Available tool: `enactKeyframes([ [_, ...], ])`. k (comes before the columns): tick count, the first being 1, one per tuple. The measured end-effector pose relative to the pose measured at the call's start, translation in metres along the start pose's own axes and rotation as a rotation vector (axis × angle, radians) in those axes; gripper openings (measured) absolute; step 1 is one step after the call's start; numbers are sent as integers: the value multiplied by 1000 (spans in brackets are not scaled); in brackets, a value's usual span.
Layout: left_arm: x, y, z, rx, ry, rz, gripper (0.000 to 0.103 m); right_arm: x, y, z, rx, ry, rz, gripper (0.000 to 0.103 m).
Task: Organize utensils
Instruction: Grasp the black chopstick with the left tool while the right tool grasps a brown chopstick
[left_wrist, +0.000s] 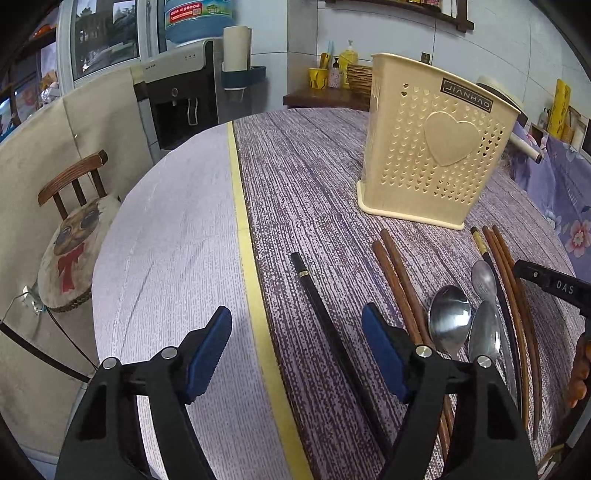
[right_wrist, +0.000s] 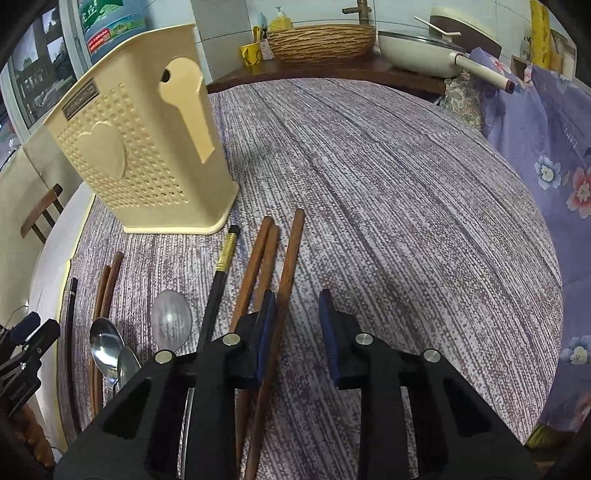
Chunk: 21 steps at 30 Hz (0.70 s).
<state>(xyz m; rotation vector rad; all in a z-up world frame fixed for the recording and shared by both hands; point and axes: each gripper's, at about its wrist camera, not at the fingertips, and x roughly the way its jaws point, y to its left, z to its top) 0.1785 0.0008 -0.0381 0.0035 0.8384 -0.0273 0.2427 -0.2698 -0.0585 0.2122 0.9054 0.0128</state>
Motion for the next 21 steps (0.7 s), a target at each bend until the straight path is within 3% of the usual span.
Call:
enactKeyframes([
  [4, 5, -1, 1, -9, 18, -1, 70, 6, 7, 4, -26, 9, -14, 24],
  [12, 17, -4, 9, -60, 85, -30, 52, 12, 14, 10, -47, 1, -52, 24],
  [21, 32, -17, 17, -46, 104, 71, 32, 18, 19, 16, -71, -7, -76, 21],
])
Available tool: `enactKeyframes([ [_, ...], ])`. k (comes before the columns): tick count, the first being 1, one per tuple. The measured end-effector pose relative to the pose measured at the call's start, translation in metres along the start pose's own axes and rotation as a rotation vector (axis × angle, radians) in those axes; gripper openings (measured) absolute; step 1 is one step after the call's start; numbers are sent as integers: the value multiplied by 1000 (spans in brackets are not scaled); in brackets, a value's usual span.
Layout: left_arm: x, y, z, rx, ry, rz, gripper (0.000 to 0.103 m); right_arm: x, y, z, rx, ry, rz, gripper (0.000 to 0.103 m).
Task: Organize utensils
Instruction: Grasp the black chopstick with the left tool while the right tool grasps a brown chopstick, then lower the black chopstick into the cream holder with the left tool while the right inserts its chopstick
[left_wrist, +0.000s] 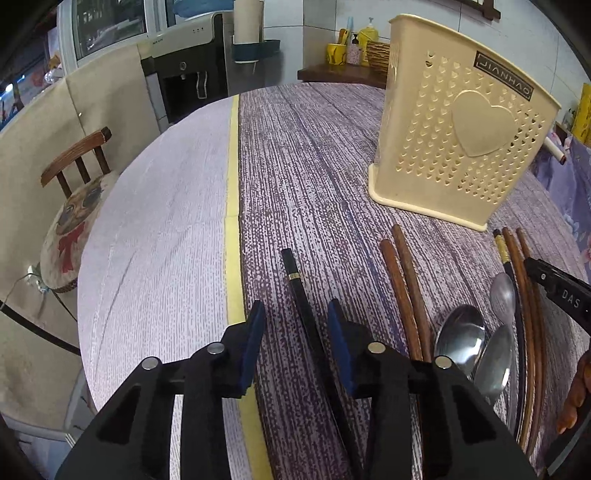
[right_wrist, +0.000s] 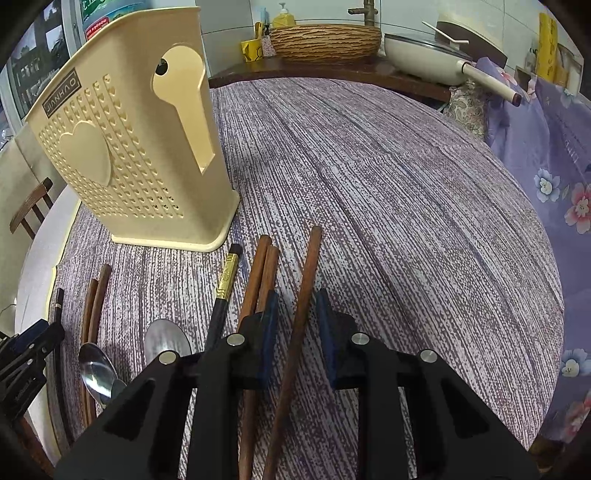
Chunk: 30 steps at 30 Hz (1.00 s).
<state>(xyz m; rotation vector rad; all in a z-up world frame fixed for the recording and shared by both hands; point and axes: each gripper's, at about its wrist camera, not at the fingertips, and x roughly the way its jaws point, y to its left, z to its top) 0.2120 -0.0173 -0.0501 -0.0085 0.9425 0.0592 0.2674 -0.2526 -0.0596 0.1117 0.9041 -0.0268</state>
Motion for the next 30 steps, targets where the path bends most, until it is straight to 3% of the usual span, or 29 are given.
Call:
enactKeyframes([
  [5, 3, -2, 3, -12, -5, 23, 16, 3, 4, 2, -15, -13, -15, 16],
  [9, 3, -5, 3, -7, -16, 37, 11, 4, 4, 1, -27, -21, -10, 13],
  [17, 4, -3, 5, -23, -20, 6, 8, 5, 2, 2, -30, -29, 11, 10],
  [25, 5, 1, 8, -35, -16, -37, 8, 6, -13, 8, 21, -34, 99, 9],
  [30, -5, 2, 11, -40, -54, -62, 8, -6, -18, 15, 21, -66, 137, 8],
])
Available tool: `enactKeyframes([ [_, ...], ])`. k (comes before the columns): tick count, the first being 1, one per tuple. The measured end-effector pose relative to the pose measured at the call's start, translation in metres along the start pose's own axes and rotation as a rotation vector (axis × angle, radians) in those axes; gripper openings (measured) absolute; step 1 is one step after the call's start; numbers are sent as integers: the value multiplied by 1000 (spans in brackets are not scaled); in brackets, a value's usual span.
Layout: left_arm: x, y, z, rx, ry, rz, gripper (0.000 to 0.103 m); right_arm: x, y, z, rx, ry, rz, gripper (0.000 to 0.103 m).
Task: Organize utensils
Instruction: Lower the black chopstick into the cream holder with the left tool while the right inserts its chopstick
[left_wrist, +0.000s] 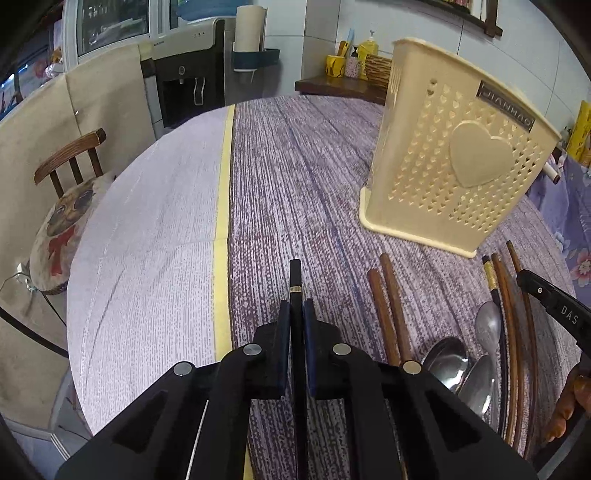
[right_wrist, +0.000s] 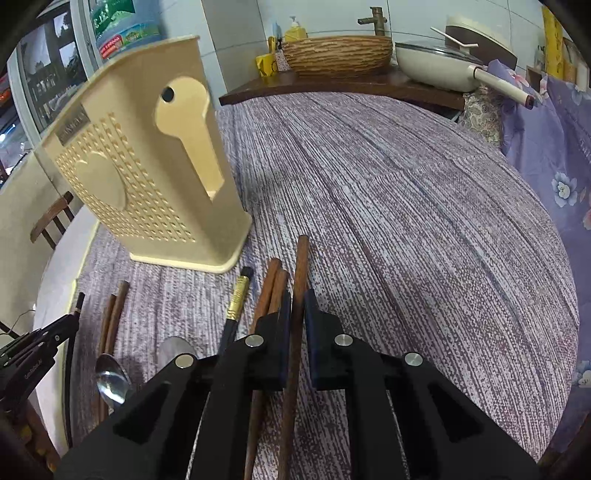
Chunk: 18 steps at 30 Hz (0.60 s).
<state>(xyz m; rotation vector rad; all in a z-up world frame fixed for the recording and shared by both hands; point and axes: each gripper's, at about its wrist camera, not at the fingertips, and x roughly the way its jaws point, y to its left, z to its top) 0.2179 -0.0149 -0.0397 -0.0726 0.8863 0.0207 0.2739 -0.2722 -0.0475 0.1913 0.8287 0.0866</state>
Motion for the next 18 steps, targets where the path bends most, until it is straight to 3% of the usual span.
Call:
enactKeyframes([
  [18, -100, 5, 41, 8, -272, -125, 8, -120, -6, 20, -22, -235, 202, 8],
])
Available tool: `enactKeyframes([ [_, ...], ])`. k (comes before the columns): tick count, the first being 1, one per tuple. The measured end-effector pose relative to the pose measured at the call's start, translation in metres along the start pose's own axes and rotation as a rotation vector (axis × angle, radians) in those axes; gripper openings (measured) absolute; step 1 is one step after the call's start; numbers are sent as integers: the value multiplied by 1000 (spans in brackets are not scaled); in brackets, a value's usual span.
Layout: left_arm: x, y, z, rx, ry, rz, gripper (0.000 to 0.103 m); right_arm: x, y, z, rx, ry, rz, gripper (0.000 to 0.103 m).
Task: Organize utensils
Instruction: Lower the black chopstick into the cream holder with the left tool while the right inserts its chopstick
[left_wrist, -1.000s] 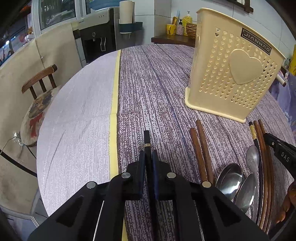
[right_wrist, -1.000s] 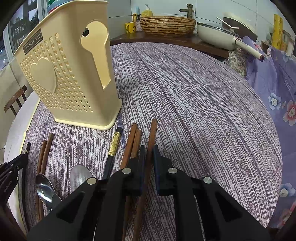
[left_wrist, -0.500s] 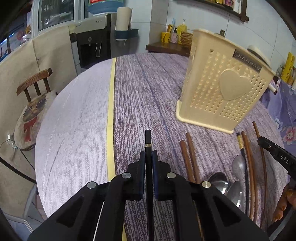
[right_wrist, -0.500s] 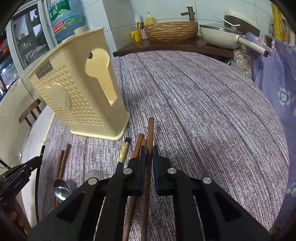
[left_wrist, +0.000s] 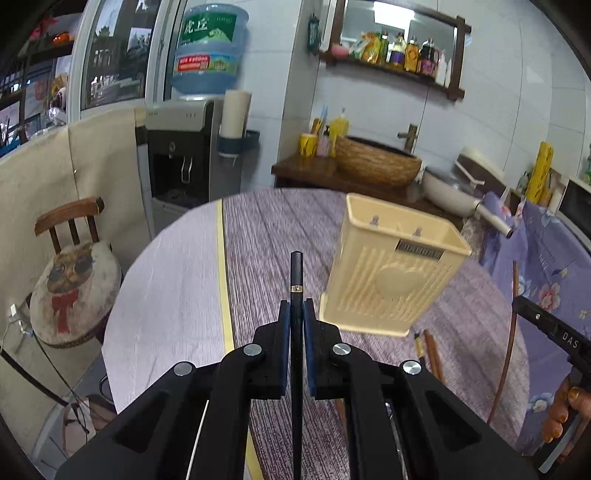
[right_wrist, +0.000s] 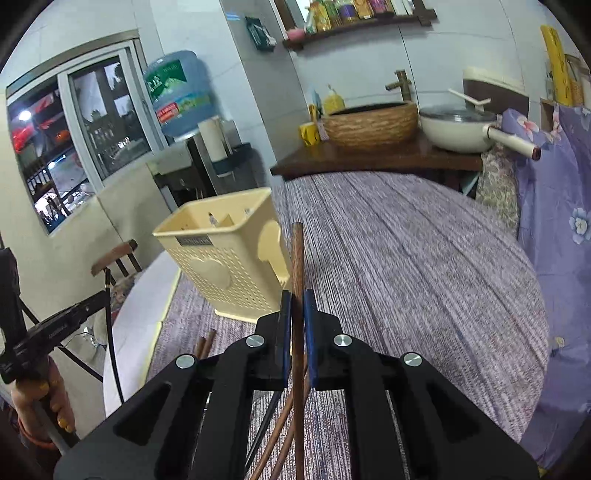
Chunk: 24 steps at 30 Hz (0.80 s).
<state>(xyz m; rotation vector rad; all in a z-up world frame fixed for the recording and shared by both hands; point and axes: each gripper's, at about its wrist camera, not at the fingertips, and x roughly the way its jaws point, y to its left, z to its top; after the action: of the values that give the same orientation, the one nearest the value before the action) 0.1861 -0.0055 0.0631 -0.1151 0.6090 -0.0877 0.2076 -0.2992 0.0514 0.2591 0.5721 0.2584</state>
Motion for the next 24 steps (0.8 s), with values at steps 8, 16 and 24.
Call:
enactKeyframes([
  [8, -19, -2, 16, 11, -65, -28, 8, -21, 3, 10, -8, -39, 50, 8],
  [16, -27, -2, 16, 23, -93, -37, 8, -31, 12, 13, -60, -58, 64, 8],
  [24, -36, -3, 25, 33, -122, -47, 8, -40, 18, 21, -82, -81, 85, 8],
])
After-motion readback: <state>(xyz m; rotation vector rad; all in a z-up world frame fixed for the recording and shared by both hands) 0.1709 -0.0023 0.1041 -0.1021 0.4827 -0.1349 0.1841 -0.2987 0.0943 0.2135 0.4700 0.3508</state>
